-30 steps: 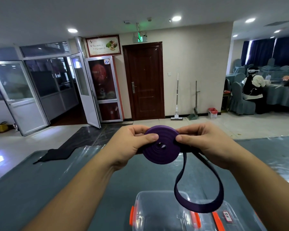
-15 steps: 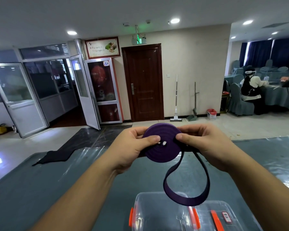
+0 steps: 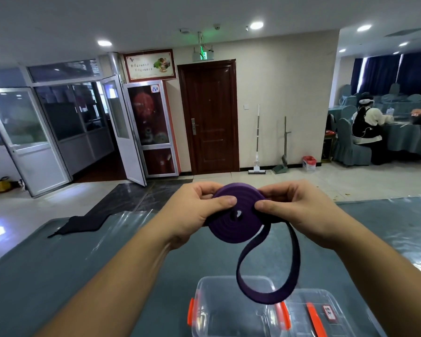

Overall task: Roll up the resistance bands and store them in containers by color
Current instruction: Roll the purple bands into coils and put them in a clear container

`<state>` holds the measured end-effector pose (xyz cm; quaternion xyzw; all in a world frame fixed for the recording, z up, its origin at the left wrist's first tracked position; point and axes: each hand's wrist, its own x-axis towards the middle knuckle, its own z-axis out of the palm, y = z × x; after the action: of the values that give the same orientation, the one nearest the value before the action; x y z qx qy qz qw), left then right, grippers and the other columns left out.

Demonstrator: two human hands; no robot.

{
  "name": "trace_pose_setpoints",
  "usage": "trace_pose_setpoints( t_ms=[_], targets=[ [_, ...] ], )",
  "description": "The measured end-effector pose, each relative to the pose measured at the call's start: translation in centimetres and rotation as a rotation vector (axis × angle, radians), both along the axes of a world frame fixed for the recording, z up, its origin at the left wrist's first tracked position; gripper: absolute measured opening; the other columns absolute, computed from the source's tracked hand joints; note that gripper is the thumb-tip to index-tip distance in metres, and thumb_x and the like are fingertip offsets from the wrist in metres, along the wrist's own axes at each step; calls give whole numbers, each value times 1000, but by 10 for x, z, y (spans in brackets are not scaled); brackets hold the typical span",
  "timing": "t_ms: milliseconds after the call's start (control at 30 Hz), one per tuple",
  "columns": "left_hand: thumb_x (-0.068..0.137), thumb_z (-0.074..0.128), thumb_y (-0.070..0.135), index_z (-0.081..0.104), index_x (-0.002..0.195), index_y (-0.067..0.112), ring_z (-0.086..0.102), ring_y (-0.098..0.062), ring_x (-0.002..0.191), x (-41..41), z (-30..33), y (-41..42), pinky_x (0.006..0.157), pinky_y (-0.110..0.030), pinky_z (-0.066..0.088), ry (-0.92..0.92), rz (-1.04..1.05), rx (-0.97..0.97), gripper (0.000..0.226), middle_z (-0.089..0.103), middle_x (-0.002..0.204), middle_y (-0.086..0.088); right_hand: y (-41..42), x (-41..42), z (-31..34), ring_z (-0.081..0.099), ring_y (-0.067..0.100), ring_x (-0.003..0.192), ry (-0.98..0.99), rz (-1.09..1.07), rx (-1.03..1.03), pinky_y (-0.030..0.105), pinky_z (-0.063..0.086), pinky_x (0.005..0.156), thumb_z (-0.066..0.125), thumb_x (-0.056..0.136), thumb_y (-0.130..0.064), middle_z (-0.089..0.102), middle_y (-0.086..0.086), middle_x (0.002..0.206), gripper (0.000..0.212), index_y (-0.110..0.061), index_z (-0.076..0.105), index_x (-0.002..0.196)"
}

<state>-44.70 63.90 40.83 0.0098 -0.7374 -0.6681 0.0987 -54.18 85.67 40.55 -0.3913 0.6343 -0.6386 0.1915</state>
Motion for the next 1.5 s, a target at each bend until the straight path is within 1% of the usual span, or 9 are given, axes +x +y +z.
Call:
trace_pose_setpoints(
  t_ms=[167, 367, 567, 733, 833, 1033, 1233, 1400, 1500],
  targets=[
    [85, 85, 25, 77, 113, 18, 78, -29, 97, -1, 2, -2, 85, -41, 64, -49, -61, -224, 30, 80, 104, -10, -2, -1, 1, 78, 28, 98, 43, 51, 95, 26, 62, 82, 76, 82, -19, 81, 12, 103, 28, -14, 80, 110],
    [79, 81, 28, 79, 108, 12, 77, -26, 85, -2, -5, 3, 69, -30, 61, -2, 5, 109, 33, 79, 104, -17, -9, -2, -6, 77, 34, 99, -123, -11, -95, 33, 64, 82, 74, 82, -14, 79, 19, 107, 30, -9, 79, 111],
    [87, 80, 27, 80, 105, 18, 78, -27, 87, -2, -2, 5, 71, -32, 64, -32, -8, -25, 21, 80, 101, -14, -9, -2, -5, 77, 32, 100, -115, 13, -64, 28, 63, 80, 76, 81, -15, 79, 18, 108, 31, -10, 79, 111],
    [80, 79, 32, 79, 113, 15, 77, -27, 92, -1, -7, 7, 71, -32, 61, -2, -14, 177, 38, 78, 109, -17, -10, -3, -8, 76, 35, 102, -148, 15, -86, 37, 64, 86, 76, 82, -16, 78, 20, 110, 34, -9, 77, 115],
    [80, 80, 31, 79, 111, 15, 77, -25, 88, -4, -15, 13, 71, -33, 62, 14, 22, 218, 35, 79, 106, -16, -9, -4, -7, 76, 35, 101, -151, 5, -99, 33, 64, 81, 74, 83, -13, 78, 20, 109, 33, -7, 77, 115],
    [80, 88, 27, 79, 108, 17, 78, -29, 95, -1, 0, -3, 83, -38, 64, -66, -29, -173, 32, 81, 101, -12, -9, -2, -6, 78, 30, 98, -109, 63, -24, 27, 62, 78, 75, 80, -15, 79, 16, 107, 26, -15, 82, 105],
    [74, 82, 29, 78, 111, 10, 76, -25, 88, -1, -8, 0, 72, -33, 63, 7, 57, 130, 42, 79, 107, -18, -14, -3, -14, 77, 32, 100, -182, -17, -172, 32, 64, 84, 72, 81, -11, 78, 21, 110, 35, -3, 76, 115],
    [83, 84, 17, 78, 109, 15, 78, -29, 93, 1, -4, -9, 76, -35, 64, -113, -19, -89, 27, 80, 102, -13, -14, -2, -16, 78, 32, 95, -161, 20, -71, 27, 63, 77, 74, 78, -10, 79, 21, 105, 36, -2, 76, 114],
    [79, 84, 18, 80, 108, 13, 79, -27, 91, 2, -3, -10, 72, -30, 62, -95, -18, -13, 30, 80, 104, -14, -19, 1, -20, 78, 33, 92, -211, -18, -151, 32, 65, 77, 76, 77, -11, 78, 23, 104, 40, -7, 75, 117]
  ],
)
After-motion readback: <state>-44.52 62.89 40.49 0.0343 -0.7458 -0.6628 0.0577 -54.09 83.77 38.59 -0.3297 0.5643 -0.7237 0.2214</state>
